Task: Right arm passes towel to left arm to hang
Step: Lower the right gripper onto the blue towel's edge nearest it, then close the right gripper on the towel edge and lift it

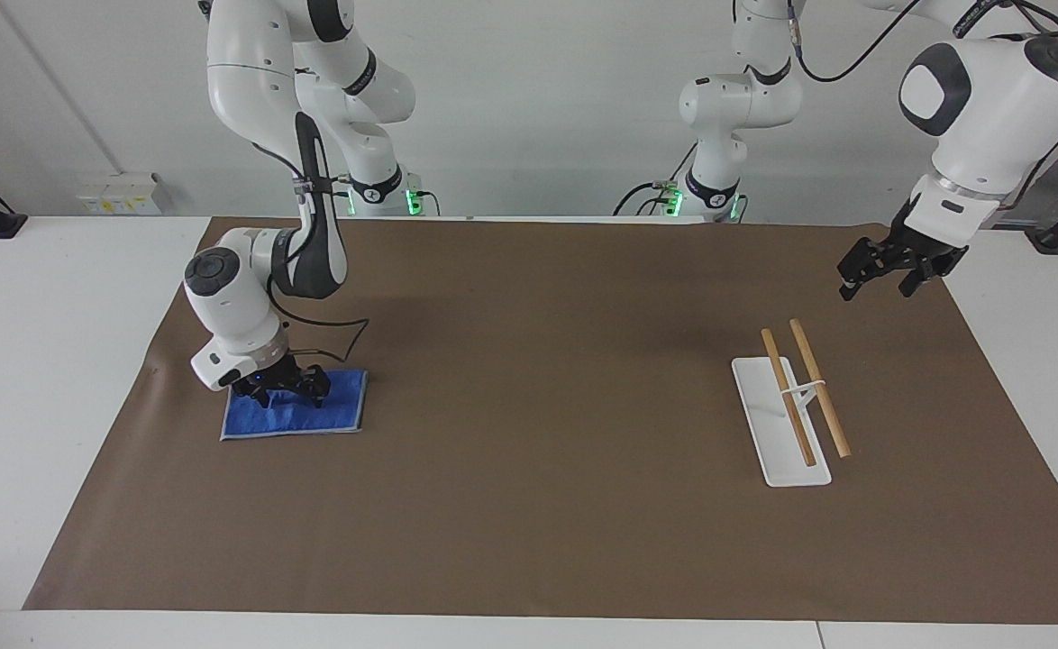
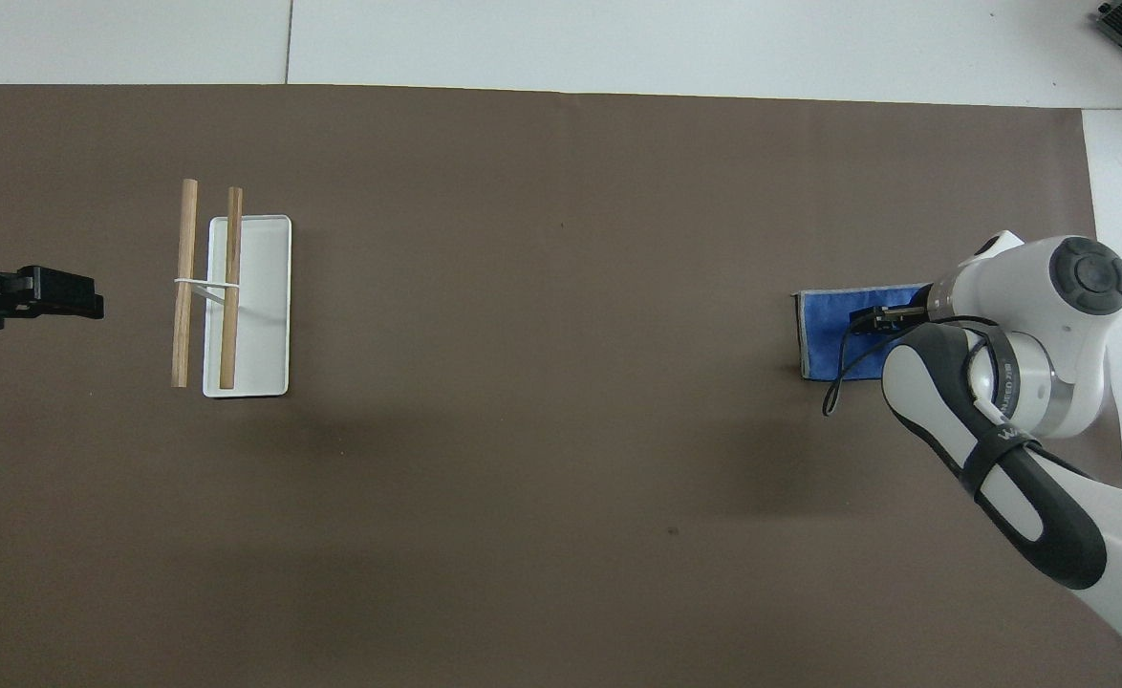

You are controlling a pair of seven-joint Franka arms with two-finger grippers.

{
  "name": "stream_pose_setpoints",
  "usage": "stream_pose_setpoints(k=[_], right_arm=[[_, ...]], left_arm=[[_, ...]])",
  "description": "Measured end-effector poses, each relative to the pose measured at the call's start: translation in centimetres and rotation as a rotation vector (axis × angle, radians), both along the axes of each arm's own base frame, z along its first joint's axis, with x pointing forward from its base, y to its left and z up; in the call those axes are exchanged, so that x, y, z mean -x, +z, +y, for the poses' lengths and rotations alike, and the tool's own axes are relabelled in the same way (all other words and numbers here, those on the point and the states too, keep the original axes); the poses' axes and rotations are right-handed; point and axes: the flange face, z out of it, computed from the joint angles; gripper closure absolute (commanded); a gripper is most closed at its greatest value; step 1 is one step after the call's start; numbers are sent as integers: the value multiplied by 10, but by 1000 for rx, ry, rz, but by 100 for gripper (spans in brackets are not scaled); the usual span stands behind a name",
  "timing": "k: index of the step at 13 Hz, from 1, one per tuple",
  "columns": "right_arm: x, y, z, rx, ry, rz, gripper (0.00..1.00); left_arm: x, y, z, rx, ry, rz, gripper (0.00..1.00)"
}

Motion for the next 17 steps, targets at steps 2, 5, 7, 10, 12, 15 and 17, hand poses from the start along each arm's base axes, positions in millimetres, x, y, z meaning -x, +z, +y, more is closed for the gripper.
stream_pose_setpoints(k=[2, 5, 7, 10, 12, 15, 17], right_arm=[[0, 0, 0, 0, 0, 0, 34], [-1, 2, 1, 0, 2, -4, 52], [-1, 3, 1, 0, 3, -6, 77], [-2, 9, 3, 1, 6, -18, 92], [-5, 19, 5, 2, 8, -39, 100], [-7, 50, 15, -4, 22, -88, 100], [-5, 74, 21, -48, -10, -114, 100]], left_arm=[[0, 0, 0, 0, 0, 0, 0], [0, 0, 0, 0, 0, 0, 0], [0, 0, 0, 0, 0, 0, 0], [0, 0, 0, 0, 0, 0, 0], [0, 0, 0, 0, 0, 0, 0], [0, 0, 0, 0, 0, 0, 0], [0, 0, 0, 0, 0, 0, 0]])
